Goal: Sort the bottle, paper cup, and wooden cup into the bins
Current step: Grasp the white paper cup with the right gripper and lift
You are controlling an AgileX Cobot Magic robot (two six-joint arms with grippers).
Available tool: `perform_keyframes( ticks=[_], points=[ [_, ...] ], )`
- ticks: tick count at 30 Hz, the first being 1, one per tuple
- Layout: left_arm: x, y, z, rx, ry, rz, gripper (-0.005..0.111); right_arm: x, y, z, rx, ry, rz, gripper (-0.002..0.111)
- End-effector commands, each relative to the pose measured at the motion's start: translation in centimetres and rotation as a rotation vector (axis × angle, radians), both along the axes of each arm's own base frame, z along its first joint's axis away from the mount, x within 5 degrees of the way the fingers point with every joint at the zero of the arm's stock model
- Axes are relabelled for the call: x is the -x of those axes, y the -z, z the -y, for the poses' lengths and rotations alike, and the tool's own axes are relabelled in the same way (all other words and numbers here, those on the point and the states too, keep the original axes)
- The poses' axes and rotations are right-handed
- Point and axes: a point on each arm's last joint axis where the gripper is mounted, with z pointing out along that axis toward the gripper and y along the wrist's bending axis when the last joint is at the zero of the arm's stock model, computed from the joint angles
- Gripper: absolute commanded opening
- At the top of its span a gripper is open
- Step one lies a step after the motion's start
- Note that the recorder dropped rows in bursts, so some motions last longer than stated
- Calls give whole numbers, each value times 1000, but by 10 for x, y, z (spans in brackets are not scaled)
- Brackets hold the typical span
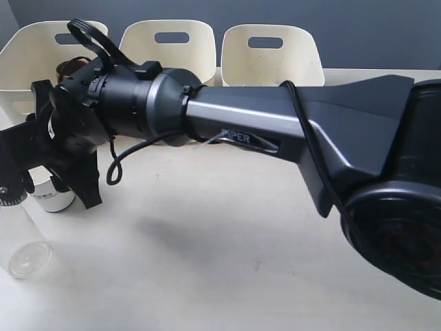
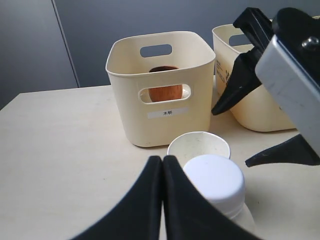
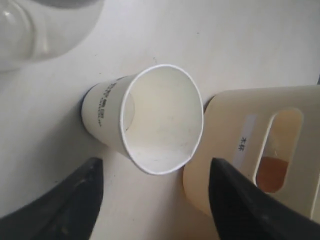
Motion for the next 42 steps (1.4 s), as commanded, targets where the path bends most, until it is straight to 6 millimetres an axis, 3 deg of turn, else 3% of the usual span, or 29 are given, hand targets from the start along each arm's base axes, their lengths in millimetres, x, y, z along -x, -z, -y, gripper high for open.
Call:
perform_keyframes(
  ticks=[1,8,14,23,26,31,39,42],
  points=[
    [0,-1,0,3,1,11,0,-1,4,-3,-32,-23,-5,59],
    [0,-1,0,3,1,11,0,-3,37,-7,15,-26,-23,56],
    [0,-1,0,3,1,11,0,-4,40,-8,15,-24,-22,49],
    [0,-1,0,3,1,11,0,-4,42,-6,39,-23,-33,0],
    [0,-1,0,3,1,11,0,-3,41,-4,60,-24,-40,-1],
    [0,-1,0,3,1,11,0,-2,15,5,77,15,-47,-1],
    [0,-1,0,3,1,11,0,0,-68,31,-4,136,-12,-1],
    [0,-1,0,3,1,11,0,-8,-98,46,-67,204,13,-1]
  ],
)
